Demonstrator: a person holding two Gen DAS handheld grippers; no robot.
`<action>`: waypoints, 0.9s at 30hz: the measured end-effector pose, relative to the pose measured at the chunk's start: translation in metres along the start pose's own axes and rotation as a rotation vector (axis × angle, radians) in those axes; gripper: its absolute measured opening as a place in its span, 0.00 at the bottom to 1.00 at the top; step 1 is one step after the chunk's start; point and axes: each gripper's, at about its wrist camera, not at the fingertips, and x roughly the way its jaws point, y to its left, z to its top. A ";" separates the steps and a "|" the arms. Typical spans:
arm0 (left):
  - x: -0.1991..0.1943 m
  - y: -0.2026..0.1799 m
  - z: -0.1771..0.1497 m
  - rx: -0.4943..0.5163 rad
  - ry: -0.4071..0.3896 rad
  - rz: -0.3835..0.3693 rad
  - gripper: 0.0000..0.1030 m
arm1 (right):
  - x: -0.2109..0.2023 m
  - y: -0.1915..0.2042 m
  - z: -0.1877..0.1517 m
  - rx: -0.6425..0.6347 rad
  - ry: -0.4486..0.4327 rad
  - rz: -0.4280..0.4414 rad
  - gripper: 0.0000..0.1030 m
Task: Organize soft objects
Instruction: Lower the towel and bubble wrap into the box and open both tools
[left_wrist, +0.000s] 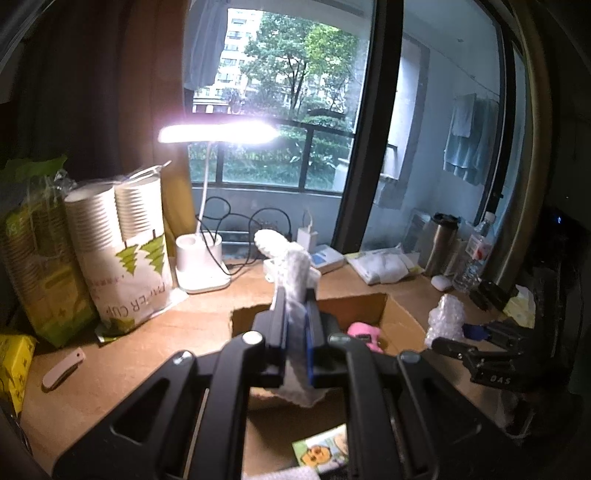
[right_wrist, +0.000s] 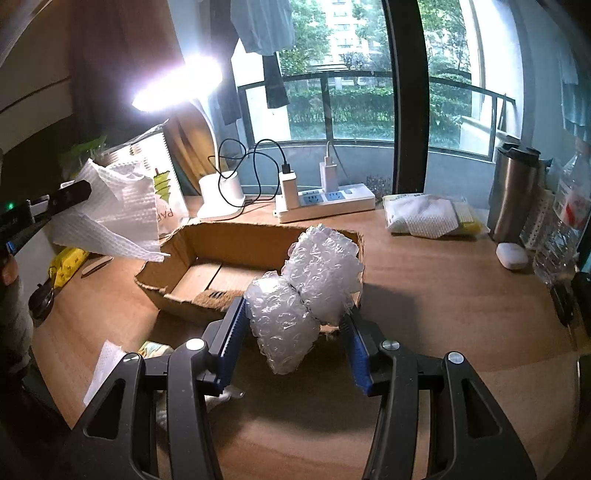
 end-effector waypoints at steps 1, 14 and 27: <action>0.004 0.001 0.001 -0.001 0.001 0.001 0.07 | 0.002 -0.001 0.002 0.000 -0.001 0.001 0.52; 0.068 0.015 -0.011 -0.032 0.096 0.006 0.07 | 0.039 -0.014 0.012 0.006 0.029 0.012 0.52; 0.119 0.014 -0.034 -0.019 0.226 0.010 0.09 | 0.064 -0.022 0.008 0.039 0.082 0.028 0.52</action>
